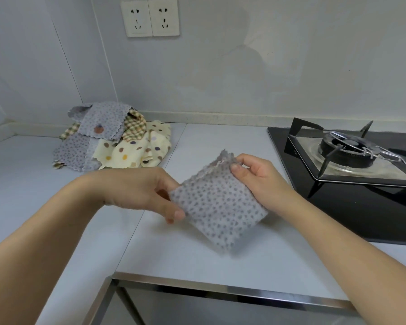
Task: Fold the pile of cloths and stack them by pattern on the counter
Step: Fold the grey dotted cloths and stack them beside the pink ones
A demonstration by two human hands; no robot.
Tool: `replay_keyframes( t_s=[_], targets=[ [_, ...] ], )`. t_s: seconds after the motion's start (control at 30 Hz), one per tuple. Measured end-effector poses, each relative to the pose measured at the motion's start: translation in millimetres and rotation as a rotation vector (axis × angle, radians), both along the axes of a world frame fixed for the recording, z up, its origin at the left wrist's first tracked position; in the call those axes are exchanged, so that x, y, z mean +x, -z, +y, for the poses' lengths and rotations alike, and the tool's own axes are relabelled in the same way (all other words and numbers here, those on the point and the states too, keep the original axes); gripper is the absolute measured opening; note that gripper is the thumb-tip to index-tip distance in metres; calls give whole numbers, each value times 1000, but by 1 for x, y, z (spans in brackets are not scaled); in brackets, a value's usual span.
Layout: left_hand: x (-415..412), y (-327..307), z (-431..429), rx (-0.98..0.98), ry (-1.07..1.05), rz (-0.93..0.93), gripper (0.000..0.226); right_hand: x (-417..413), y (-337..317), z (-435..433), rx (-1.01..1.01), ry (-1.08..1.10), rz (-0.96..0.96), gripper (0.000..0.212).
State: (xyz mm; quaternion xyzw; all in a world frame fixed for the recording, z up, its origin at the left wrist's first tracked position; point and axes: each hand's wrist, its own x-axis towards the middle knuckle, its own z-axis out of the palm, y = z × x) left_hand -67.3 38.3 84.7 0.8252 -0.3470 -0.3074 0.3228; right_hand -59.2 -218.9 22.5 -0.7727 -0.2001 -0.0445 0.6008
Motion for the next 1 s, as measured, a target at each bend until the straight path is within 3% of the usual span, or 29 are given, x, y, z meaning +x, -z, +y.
replay_keyframes(
  t_s=[0.1,0.23,0.33,0.47,0.6,0.73,0.87,1.0],
  targets=[
    [2,5,3,-179,74,171,22,0,6,5,-64,-15,56,26],
    [-1,15,-9,-212,175,244,27,-3,10,10,-91,-66,108,32],
    [-4,18,-20,-294,130,196,33,-3,13,12,-91,-96,171,39],
    [-4,11,-19,-461,66,185,3,-2,11,8,-74,-99,215,32],
    [1,6,-8,-524,-26,60,26,-1,8,7,-25,-77,225,28],
    [2,10,-10,-685,-121,-63,21,0,8,8,27,-71,234,23],
    [3,13,-14,-683,-188,-128,24,1,6,5,75,-37,221,22],
    [5,16,-12,-523,-163,-66,33,4,8,3,64,42,160,25]
  ],
)
